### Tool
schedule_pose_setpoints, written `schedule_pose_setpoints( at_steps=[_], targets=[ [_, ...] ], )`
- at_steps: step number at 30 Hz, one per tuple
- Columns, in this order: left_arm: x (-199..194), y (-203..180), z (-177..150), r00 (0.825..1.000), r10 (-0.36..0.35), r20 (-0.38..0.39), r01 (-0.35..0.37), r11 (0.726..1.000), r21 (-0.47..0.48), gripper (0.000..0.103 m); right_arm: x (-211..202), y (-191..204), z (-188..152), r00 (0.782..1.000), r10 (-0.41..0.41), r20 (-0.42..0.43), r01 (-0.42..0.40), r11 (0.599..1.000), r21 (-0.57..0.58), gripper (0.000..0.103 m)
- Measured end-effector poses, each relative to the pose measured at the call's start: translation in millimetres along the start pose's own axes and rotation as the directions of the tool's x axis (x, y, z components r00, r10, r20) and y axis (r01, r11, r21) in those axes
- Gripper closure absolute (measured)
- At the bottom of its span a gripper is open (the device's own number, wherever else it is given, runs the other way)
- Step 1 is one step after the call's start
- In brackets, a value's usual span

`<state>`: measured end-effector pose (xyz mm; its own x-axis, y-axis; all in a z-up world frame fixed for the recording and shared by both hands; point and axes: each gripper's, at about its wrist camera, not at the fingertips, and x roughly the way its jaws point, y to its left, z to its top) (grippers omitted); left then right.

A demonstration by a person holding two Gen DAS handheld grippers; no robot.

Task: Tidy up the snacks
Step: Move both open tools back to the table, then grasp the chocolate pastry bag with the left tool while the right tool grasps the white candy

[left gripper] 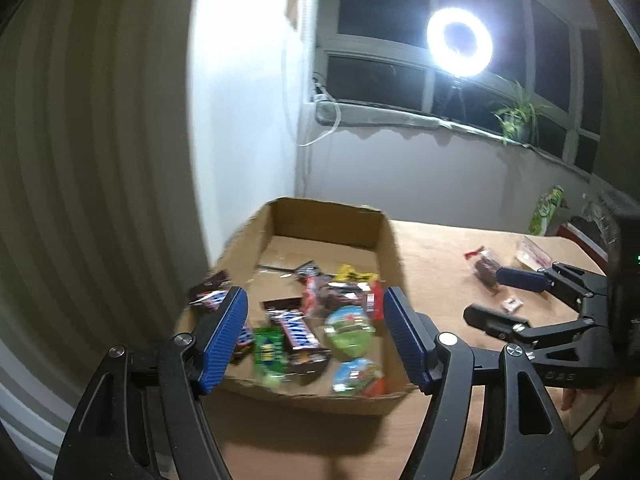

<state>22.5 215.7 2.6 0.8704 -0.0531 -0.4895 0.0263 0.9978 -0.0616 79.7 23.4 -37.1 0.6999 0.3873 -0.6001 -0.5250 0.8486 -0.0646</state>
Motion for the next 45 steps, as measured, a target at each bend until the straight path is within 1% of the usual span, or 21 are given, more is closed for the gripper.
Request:
schedule_pose_setpoints(
  at_steps=[4,7,10,13,16,17,18,19,20,23,26,29,32,34,35,36,37,38,39,42,45],
  targets=[
    [1,-26,5,0.999,-0.033,0.0,0.033,0.999,0.043,0.033,7,-47,-27,0.991,-0.077,-0.106,0.084,0.994,0.065,0.028],
    [3,-51,8,0.997,-0.078,-0.007,0.078,0.994,0.078,0.031,15,-80,-44,0.974,-0.109,-0.198,0.133,0.985,0.111,0.028],
    [9,-79,8,0.991,-0.13,-0.025,0.132,0.985,0.111,0.027,21,-104,-49,0.971,-0.078,-0.225,0.118,0.978,0.169,0.028],
    [24,-107,9,0.983,-0.171,-0.062,0.178,0.974,0.138,0.027,27,-112,-46,0.969,-0.056,-0.241,0.1,0.979,0.175,0.027],
    [50,-127,9,0.971,-0.2,-0.13,0.218,0.966,0.142,0.027,34,-115,-39,0.966,-0.054,-0.254,0.093,0.985,0.147,0.027],
    [59,-131,10,0.967,-0.207,-0.148,0.227,0.965,0.134,0.027,35,-118,-37,0.966,-0.051,-0.252,0.089,0.986,0.144,0.032],
    [66,-135,10,0.963,-0.217,-0.161,0.238,0.963,0.123,0.027,35,-121,-36,0.967,-0.056,-0.249,0.093,0.986,0.141,0.038],
    [75,-139,12,0.959,-0.224,-0.175,0.245,0.963,0.109,0.027,34,-123,-35,0.967,-0.066,-0.246,0.101,0.986,0.135,0.052],
    [84,-143,13,0.955,-0.227,-0.189,0.248,0.964,0.096,0.027,33,-126,-35,0.968,-0.064,-0.244,0.098,0.986,0.132,0.062],
    [112,-156,15,0.936,-0.252,-0.246,0.276,0.959,0.069,0.027,25,-128,-42,0.971,-0.041,-0.236,0.074,0.989,0.132,0.071],
    [140,-168,13,0.911,-0.274,-0.308,0.296,0.955,0.026,0.027,13,-133,-53,0.971,-0.046,-0.233,0.078,0.988,0.133,0.071],
    [165,-184,14,0.891,-0.284,-0.355,0.296,0.955,-0.021,0.027,-8,-145,-71,0.974,-0.06,-0.216,0.097,0.981,0.168,0.072],
    [179,-200,14,0.883,-0.293,-0.366,0.307,0.951,-0.019,0.027,-24,-156,-84,0.977,-0.076,-0.201,0.117,0.973,0.199,0.072],
    [189,-210,14,0.886,-0.273,-0.374,0.295,0.956,0.001,0.027,-31,-165,-93,0.982,-0.068,-0.175,0.109,0.966,0.235,0.072],
    [195,-214,13,0.882,-0.26,-0.394,0.287,0.958,0.009,0.028,-34,-169,-95,0.986,-0.056,-0.16,0.098,0.959,0.265,0.072],
    [198,-215,13,0.878,-0.26,-0.402,0.289,0.957,0.012,0.033,-36,-172,-96,0.986,-0.063,-0.152,0.104,0.956,0.276,0.072],
    [198,-215,14,0.885,-0.251,-0.393,0.28,0.96,0.019,0.043,-36,-173,-96,0.987,-0.064,-0.147,0.104,0.954,0.28,0.074],
    [197,-214,14,0.886,-0.249,-0.391,0.277,0.961,0.014,0.046,-36,-173,-96,0.988,-0.064,-0.141,0.102,0.954,0.282,0.077],
    [198,-213,15,0.884,-0.256,-0.39,0.281,0.96,0.008,0.054,-36,-173,-95,0.989,-0.066,-0.133,0.102,0.954,0.283,0.08],
    [195,-209,15,0.881,-0.277,-0.383,0.299,0.954,-0.002,0.063,-37,-173,-96,0.991,-0.057,-0.119,0.09,0.952,0.294,0.082],
    [189,-206,13,0.884,-0.287,-0.369,0.311,0.95,0.005,0.065,-39,-177,-98,0.993,-0.049,-0.107,0.079,0.949,0.304,0.084]
  ],
)
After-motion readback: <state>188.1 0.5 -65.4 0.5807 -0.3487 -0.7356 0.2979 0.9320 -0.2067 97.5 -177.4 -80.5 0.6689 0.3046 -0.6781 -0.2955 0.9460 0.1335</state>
